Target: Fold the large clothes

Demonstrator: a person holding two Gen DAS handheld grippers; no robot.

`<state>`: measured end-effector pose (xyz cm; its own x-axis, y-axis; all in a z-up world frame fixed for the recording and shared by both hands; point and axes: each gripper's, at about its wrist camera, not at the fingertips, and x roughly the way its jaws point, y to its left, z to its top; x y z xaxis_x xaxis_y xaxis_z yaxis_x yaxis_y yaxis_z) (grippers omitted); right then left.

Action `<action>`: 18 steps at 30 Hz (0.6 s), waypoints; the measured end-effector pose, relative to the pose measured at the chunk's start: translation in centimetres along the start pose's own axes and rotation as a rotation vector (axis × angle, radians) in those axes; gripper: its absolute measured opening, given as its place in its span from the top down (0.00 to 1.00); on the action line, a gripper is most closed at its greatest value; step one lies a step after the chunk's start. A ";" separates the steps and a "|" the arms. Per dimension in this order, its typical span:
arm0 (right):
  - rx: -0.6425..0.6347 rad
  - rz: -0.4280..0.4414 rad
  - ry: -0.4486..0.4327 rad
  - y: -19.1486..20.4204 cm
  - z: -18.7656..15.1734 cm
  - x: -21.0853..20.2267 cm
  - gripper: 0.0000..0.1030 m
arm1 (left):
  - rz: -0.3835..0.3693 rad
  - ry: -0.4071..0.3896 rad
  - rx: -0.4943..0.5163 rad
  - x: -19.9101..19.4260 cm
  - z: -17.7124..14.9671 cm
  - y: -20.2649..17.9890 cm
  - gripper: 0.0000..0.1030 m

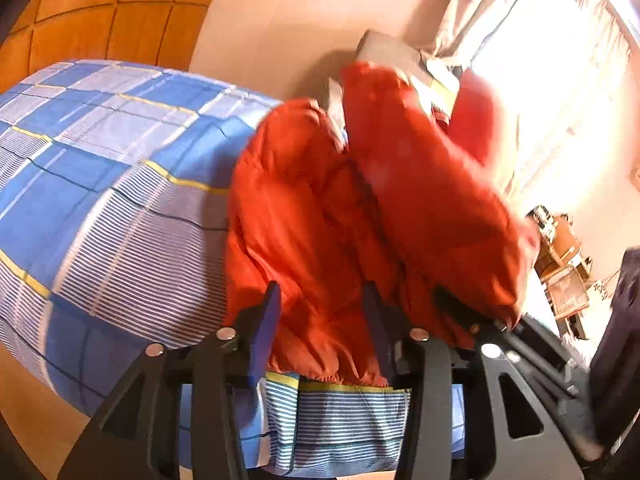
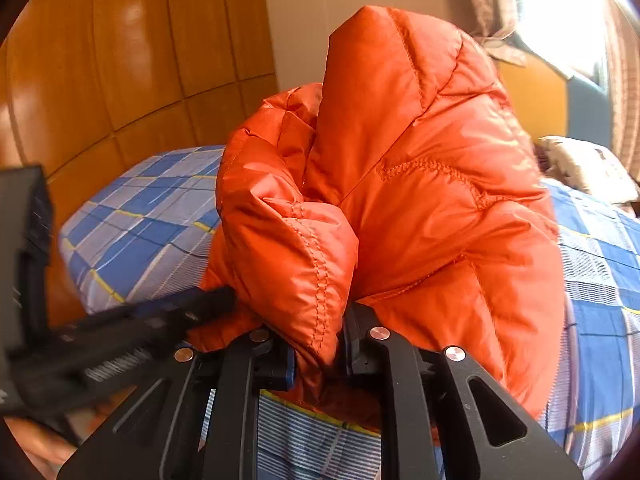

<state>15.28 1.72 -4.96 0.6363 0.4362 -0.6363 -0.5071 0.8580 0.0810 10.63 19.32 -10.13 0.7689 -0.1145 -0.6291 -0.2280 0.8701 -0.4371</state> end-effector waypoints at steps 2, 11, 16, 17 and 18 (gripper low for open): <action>0.012 -0.022 -0.012 0.1 -0.3 0.1 0.82 | -0.019 -0.017 0.007 -1.3 0.1 0.7 0.53; -0.039 0.026 -0.040 3.2 -1.5 -0.2 0.33 | -0.154 -0.033 0.030 -3.4 1.2 1.0 0.46; -0.083 0.068 -0.029 2.8 -2.6 -0.2 0.33 | -0.257 0.028 0.098 -2.7 1.8 -0.2 0.44; -0.093 0.066 -0.029 3.0 -2.8 0.0 0.33 | -0.264 0.042 0.106 -2.2 1.9 -0.4 0.45; -0.099 0.065 -0.029 3.0 -2.8 0.0 0.33 | -0.272 0.055 0.116 -1.8 2.0 -0.6 0.45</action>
<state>12.13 3.53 -6.90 0.6158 0.4991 -0.6097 -0.6018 0.7974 0.0449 10.61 19.96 -7.47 0.7582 -0.3744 -0.5339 0.0545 0.8523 -0.5203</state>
